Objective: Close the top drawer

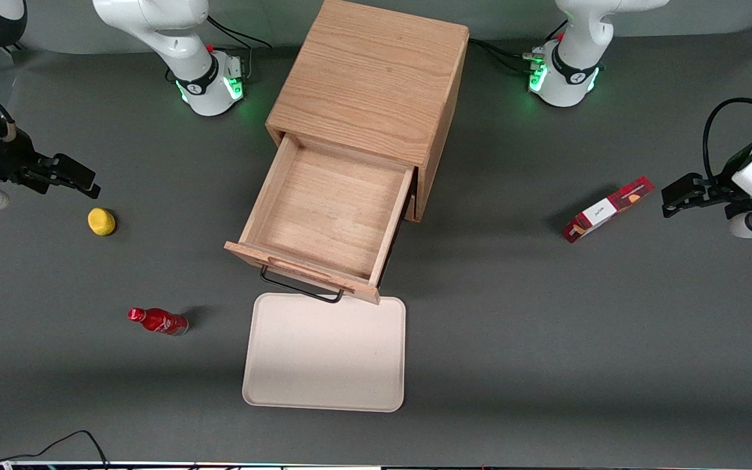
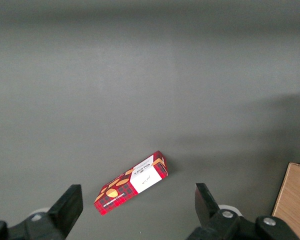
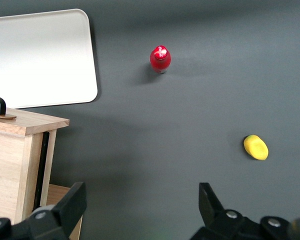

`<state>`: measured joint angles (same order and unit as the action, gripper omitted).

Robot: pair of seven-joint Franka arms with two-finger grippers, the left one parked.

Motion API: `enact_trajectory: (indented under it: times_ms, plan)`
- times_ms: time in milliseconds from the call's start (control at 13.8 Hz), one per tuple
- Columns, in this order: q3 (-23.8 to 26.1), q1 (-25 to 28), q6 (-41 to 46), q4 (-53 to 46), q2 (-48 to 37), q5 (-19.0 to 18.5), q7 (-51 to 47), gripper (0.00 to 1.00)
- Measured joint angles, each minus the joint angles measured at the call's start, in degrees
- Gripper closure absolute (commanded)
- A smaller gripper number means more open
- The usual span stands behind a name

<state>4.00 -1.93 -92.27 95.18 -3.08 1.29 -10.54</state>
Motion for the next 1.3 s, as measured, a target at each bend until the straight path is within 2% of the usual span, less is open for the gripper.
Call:
enact_trajectory:
  times_ms: [507, 725, 870, 1014, 1304]
  plan:
    - [0.16, 0.06, 0.00, -0.24, 0.04, 0.01, 0.34, 0.00]
    - [0.98, 0.60, 0.10, -3.03, 2.40, 0.07, 5.88, 0.00]
    - [1.80, 0.87, 1.49, -8.56, 7.41, 0.67, 11.77, 0.00]
    - [2.97, 0.93, 2.83, -16.06, 14.64, 2.92, 14.78, 0.00]
    - [8.37, 1.06, 1.13, -29.96, 29.09, 4.27, 21.17, 0.00]
